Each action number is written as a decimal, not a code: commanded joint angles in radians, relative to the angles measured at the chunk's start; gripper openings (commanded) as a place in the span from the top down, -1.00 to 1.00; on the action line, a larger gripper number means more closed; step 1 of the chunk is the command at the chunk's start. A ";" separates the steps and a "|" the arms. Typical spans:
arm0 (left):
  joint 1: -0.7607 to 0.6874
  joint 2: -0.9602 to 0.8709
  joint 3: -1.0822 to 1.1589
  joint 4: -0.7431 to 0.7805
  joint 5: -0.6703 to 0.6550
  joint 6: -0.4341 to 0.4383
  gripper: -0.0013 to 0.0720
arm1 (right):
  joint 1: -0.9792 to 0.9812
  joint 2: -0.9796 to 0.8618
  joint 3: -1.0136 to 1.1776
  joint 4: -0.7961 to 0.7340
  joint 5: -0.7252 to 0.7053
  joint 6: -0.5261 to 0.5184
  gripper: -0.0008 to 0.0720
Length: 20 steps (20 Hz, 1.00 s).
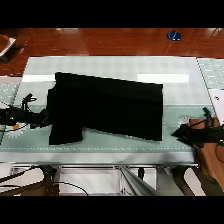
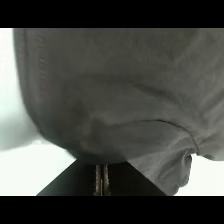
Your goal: Fold the shirts.
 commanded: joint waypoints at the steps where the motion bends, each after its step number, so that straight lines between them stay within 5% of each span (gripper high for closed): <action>1: -0.002 0.002 0.014 -0.017 -0.032 -0.002 0.92 | 0.082 0.000 -0.075 0.043 -0.040 0.028 -0.13; 11: -0.002 0.002 0.014 -0.058 -0.034 -0.016 0.92 | 0.307 -0.238 -0.026 0.240 -0.289 -0.026 -0.08; 14: -0.002 0.002 0.019 -0.073 -0.032 -0.015 0.92 | 0.307 -0.247 0.034 0.306 -0.274 -0.127 0.92; 17: -0.002 0.018 0.076 -0.161 -0.067 0.106 0.92 | 0.259 -0.248 0.166 0.190 -0.209 -0.135 0.91; 20: -0.020 0.029 0.193 -0.308 -0.022 0.129 0.92 | 0.240 -0.257 0.282 0.178 -0.209 -0.137 0.91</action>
